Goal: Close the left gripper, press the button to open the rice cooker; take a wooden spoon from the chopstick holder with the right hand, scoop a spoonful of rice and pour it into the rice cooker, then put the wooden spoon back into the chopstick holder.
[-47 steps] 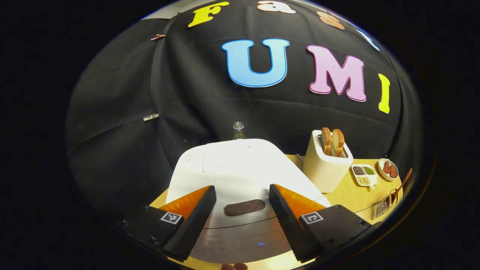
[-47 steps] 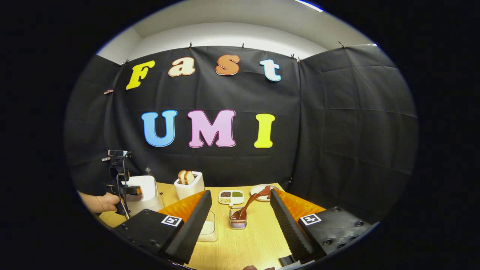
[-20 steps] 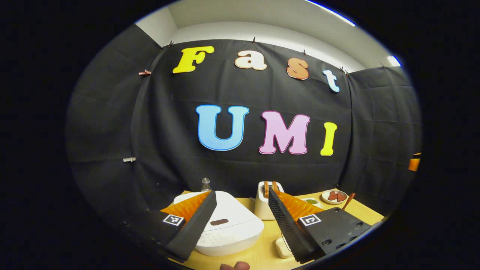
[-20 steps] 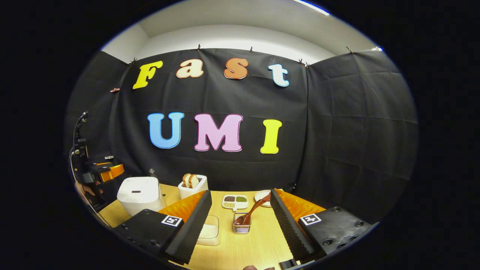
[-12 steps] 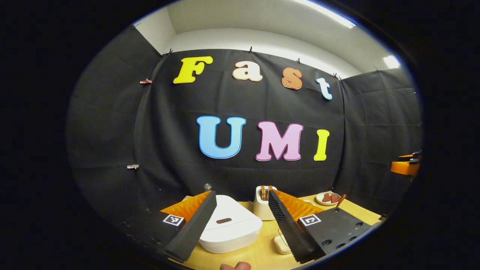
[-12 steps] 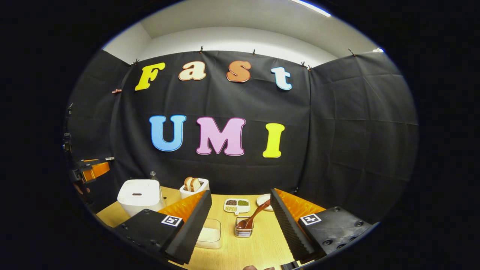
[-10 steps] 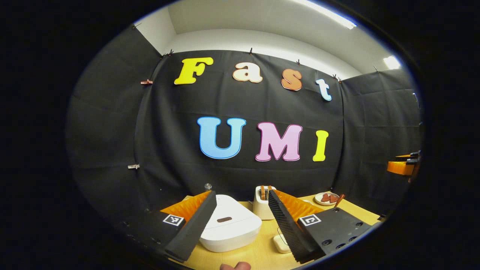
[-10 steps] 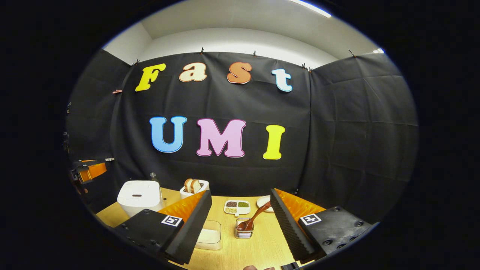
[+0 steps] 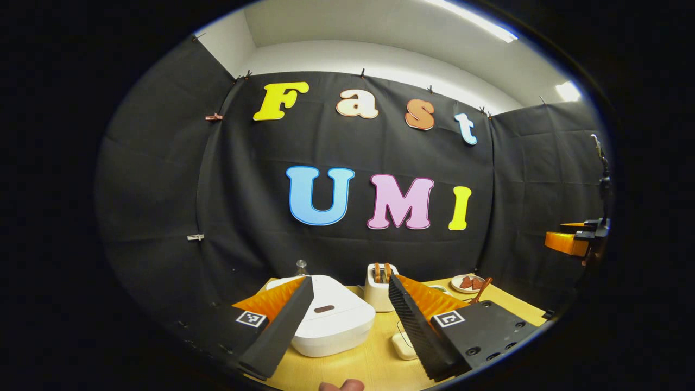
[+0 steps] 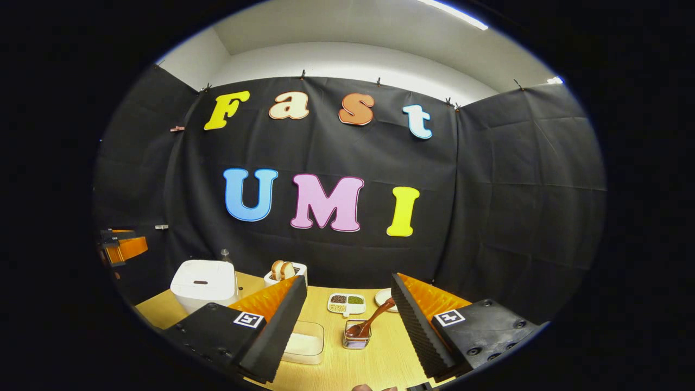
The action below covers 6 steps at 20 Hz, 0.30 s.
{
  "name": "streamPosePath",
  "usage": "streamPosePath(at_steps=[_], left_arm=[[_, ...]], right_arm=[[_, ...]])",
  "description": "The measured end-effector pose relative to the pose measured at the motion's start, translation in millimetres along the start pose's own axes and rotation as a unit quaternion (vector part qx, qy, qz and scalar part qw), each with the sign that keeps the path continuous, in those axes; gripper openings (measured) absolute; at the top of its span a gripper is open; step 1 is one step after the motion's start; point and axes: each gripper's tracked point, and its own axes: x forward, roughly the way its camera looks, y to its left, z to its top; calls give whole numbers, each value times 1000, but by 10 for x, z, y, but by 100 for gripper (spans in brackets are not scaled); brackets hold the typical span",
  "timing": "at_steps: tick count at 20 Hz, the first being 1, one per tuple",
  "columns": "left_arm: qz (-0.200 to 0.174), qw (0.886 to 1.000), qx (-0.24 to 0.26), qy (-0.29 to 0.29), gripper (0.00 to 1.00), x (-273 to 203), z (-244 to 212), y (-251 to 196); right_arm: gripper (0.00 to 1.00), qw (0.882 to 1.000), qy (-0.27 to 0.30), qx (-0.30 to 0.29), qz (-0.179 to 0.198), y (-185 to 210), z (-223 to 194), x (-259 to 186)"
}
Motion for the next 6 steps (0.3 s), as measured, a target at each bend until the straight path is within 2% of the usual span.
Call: streamPosePath(at_steps=[6], left_arm=[[-3, 1000, 6, 2, 96, 2, -17, 4]], right_arm=[[98, 1000, 2, -1, -4, -19, -13, -19]])
